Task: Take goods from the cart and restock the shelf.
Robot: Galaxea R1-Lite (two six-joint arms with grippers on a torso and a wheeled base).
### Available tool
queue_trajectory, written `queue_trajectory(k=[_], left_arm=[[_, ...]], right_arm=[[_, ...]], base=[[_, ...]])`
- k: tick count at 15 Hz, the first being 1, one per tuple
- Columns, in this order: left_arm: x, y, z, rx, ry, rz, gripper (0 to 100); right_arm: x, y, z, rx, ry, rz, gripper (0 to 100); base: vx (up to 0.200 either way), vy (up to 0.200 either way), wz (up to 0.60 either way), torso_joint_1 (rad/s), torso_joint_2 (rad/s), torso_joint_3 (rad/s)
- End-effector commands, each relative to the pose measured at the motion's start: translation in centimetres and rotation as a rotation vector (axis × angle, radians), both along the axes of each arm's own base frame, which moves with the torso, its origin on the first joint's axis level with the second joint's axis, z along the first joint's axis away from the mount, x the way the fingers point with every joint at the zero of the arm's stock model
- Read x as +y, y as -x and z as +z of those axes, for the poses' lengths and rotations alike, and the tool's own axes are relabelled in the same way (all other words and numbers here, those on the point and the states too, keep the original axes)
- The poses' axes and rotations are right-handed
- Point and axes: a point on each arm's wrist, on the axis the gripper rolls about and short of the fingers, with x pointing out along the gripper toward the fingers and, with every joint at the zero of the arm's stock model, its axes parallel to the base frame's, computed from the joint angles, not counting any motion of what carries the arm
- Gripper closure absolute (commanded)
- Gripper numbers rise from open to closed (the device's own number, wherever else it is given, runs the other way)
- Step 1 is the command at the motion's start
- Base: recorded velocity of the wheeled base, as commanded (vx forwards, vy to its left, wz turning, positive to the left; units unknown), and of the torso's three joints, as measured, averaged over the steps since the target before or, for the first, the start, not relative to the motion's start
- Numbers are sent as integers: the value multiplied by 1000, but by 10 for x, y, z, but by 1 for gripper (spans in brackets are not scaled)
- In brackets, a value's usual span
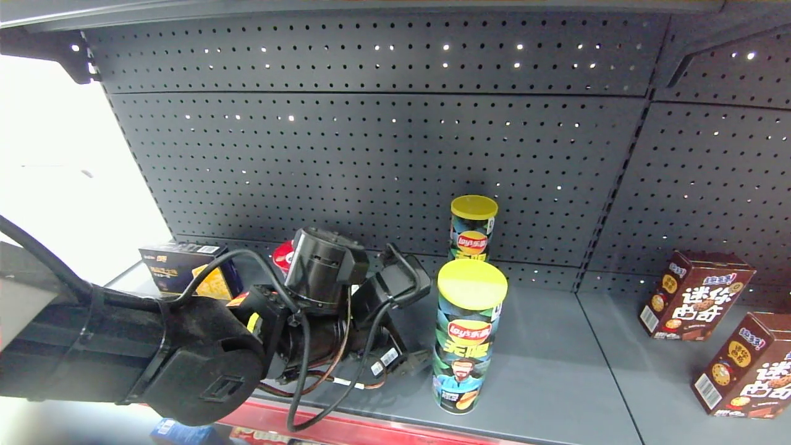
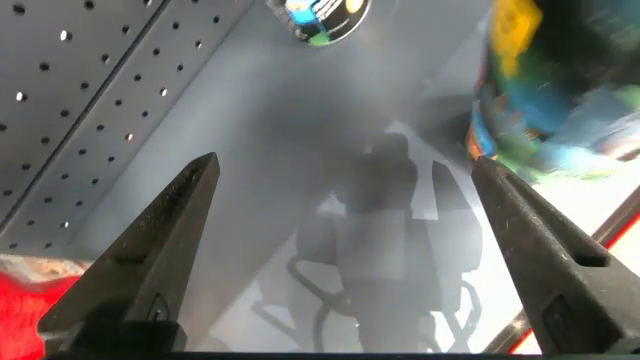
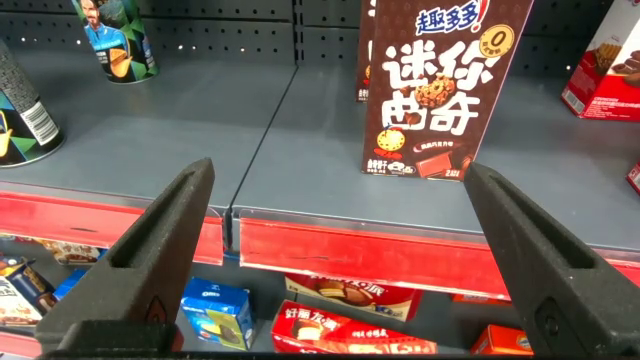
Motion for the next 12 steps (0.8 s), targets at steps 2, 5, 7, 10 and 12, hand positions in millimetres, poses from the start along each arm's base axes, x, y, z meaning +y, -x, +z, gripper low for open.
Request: queue_trajectory(k=[2, 5, 7, 10, 12], left_arm=[[-2, 0, 4, -11, 8, -3, 0], [-5, 1, 5, -4, 23, 0, 0], [-8, 2, 5, 1, 26, 7, 0], [-11, 3, 5, -1, 29, -1, 0], [-12, 3, 5, 0, 28, -2, 0]], right_arm=[[0, 0, 0, 1, 1, -1, 0], [0, 0, 0, 1, 1, -1, 0], [0, 0, 0, 1, 1, -1, 0], [0, 0, 0, 1, 1, -1, 0], [0, 0, 0, 1, 1, -1, 0]], base=[[0, 0, 0, 0, 0, 0], [0, 0, 0, 0, 0, 0], [0, 0, 0, 0, 0, 0], [0, 0, 0, 0, 0, 0], [0, 0, 0, 0, 0, 0]])
